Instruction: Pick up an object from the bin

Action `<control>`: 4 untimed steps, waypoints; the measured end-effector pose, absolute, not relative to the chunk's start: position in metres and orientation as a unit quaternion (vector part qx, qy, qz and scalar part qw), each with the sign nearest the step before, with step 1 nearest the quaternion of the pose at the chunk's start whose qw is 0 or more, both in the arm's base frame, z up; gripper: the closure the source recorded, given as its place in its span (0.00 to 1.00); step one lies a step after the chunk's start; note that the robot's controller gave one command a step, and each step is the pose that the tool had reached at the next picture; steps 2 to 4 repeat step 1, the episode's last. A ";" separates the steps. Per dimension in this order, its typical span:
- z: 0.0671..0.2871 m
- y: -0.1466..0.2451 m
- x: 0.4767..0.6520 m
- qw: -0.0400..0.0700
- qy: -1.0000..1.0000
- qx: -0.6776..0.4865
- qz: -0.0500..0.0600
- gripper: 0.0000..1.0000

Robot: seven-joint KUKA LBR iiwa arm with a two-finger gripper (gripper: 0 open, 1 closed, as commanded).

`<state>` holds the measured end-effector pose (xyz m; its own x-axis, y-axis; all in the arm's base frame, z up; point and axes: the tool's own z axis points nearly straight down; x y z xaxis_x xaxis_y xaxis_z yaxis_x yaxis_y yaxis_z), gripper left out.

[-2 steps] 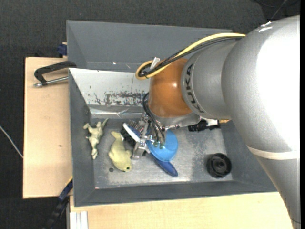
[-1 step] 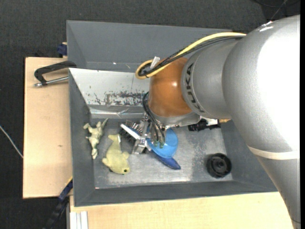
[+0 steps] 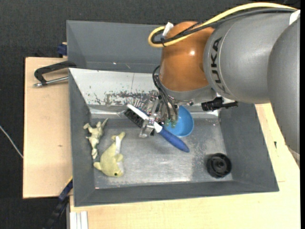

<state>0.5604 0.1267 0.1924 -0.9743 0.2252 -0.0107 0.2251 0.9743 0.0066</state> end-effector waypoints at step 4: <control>0.199 0.128 0.562 0.003 0.994 0.113 0.001 1.00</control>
Offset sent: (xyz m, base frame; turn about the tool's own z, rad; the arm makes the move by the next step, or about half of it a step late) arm 0.0002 0.0000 0.0060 0.0000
